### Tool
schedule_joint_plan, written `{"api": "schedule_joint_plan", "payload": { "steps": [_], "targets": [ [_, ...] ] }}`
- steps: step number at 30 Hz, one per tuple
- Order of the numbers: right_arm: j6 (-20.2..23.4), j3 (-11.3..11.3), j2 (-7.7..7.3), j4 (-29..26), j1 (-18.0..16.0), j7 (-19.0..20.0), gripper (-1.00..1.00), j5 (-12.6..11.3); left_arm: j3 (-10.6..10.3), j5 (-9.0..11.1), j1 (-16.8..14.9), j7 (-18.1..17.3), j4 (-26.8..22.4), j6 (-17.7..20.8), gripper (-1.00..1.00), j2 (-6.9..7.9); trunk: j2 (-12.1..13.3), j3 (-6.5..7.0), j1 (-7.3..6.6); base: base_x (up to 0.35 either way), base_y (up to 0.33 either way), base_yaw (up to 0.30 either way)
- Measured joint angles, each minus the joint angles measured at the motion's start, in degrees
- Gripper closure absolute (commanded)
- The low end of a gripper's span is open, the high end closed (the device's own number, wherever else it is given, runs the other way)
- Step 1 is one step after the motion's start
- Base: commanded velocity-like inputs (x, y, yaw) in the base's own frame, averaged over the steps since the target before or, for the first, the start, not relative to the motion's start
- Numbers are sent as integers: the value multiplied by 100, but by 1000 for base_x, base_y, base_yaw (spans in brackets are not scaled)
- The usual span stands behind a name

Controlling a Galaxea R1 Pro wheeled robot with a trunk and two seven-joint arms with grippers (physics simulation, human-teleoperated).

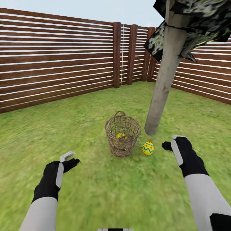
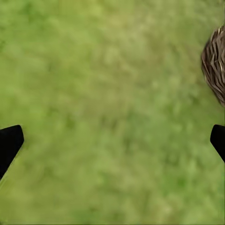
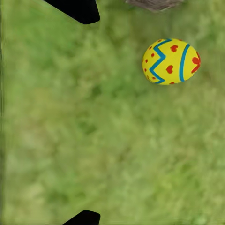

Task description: Take the three Easter eggs out of the wicker basket on the lawn in the garden, then place them on the lawn next to a single tree (choose any tree) so that all three eggs are next to the same tree and none are left in the basket.

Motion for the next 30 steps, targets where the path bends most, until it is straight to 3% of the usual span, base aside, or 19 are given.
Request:
{"api": "schedule_joint_plan", "payload": {
  "steps": [4, 7, 9, 10, 14, 18, 23, 25, 30],
  "targets": [
    [326, 139, 385, -527, -6, -407, -100, 11, -24, 1, 0, 75, -273, 264, -100, 0, 0, 0, 0, 0, 0, 0],
    [418, 511, 779, -693, -12, -1195, -100, -8, -32, 1, -1, 102, -435, 365, -100, -1, 0, 0, 0, 0, 0, 0],
    [430, 615, 944, -719, -15, -1528, -100, -2, -36, 2, 1, 109, -470, 389, -100, -3, 0, 0, 1, 0, 0, 0],
    [432, 676, 1103, -720, -17, -1781, -100, -29, -41, 2, 3, 112, -490, 409, -100, -4, 0, 0, 0, 0, 0, 0],
    [447, 750, 1452, -466, -139, -2135, -100, -101, -106, -3, 7, 124, -519, 504, -100, -2, 0, 0, 1, 0, 0, 0],
    [461, 663, 1529, 81, -552, -2222, -100, -562, -147, -6, 8, 219, -526, 546, -100, -1, 1, 0, 1, 0, 0, 0],
    [473, 452, 1364, 1197, -1389, -2248, -100, -1999, -224, -5, 8, 368, -529, 562, -100, -2, 0, 0, 0, 0, 0, 0],
    [481, 434, 1318, 1369, -1625, -2253, -100, -2328, -247, -7, 8, 384, -529, 564, -100, -1, 0, 0, 0, 0, 0, 0],
    [497, 427, 1277, 1500, -1989, -2264, -100, -2605, -273, -16, 8, 399, -530, 565, -100, -3, 0, 0, 0, 0, 0, 0]
  ]
}}
